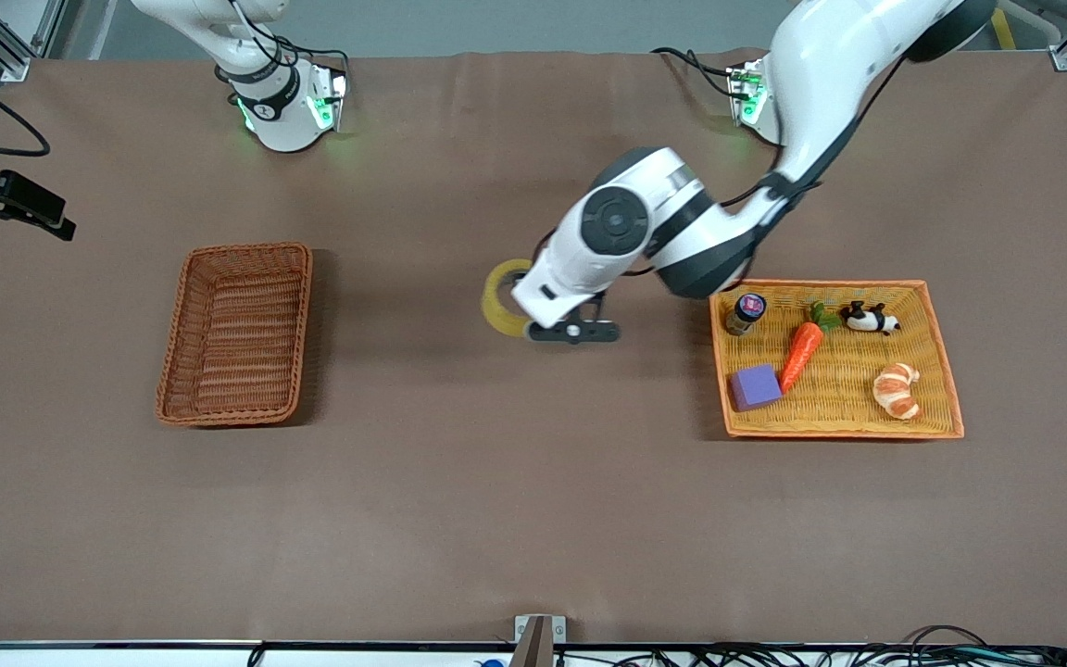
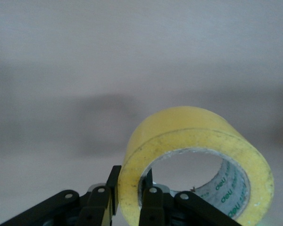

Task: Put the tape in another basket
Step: 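Lift the tape roll with the left gripper and carry it toward the basket, then set the tape on the table while the right gripper reaches over, then grasp the tape with the right gripper while the left gripper withdraws, then carry the tape with the right gripper over the brown basket, then lower the tape into the basket and open the right gripper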

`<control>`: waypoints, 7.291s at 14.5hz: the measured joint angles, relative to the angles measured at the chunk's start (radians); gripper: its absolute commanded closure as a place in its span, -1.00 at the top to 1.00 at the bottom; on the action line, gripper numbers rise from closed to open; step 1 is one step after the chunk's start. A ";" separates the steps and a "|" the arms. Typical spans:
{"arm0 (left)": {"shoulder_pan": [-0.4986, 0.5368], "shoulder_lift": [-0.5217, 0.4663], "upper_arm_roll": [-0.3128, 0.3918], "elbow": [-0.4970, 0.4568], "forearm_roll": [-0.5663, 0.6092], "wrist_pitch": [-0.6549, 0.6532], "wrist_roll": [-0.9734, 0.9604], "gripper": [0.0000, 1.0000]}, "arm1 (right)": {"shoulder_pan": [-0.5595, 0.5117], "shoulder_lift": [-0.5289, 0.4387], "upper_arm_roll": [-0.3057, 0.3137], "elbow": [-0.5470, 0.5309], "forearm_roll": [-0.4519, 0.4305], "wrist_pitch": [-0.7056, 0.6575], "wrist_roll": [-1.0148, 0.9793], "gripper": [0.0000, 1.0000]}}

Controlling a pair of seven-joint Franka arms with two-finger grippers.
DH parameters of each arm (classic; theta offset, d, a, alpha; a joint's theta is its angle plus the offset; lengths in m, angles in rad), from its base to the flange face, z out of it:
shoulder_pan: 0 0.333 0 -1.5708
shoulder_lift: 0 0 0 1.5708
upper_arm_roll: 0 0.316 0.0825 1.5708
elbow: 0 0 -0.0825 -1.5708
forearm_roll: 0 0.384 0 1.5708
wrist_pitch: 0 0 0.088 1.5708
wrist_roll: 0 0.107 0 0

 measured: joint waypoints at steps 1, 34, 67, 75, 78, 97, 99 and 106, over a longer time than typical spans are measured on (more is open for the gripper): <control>-0.031 0.054 0.002 0.038 0.023 0.024 0.000 -0.87 | 0.000 0.001 0.000 0.000 0.000 0.000 0.000 1.00; 0.141 -0.308 0.184 0.075 0.057 -0.220 0.399 1.00 | 0.557 0.260 0.014 -0.406 -0.006 0.718 0.454 1.00; 0.147 -0.781 0.718 -0.328 -0.233 -0.249 0.814 1.00 | 0.602 0.554 -0.013 -0.350 -0.167 0.944 0.606 -1.00; 0.149 -0.760 0.719 -0.294 -0.233 -0.259 0.814 1.00 | 0.307 0.251 -0.020 -0.339 -0.167 0.641 0.420 -1.00; 0.150 -0.760 0.719 -0.270 -0.233 -0.294 0.814 1.00 | 0.184 0.174 -0.020 -0.436 -0.167 0.658 0.229 -1.00; 0.163 -0.758 0.719 -0.249 -0.233 -0.331 0.815 1.00 | -0.031 0.236 -0.018 -0.964 -0.167 1.312 -0.070 0.99; 0.163 -0.757 0.719 -0.249 -0.233 -0.331 0.815 1.00 | -0.031 0.234 -0.018 -0.948 -0.167 1.312 -0.070 1.00; 0.163 -0.756 0.719 -0.249 -0.233 -0.331 0.815 1.00 | -0.031 0.111 -0.014 -0.701 -0.153 0.879 -0.068 1.00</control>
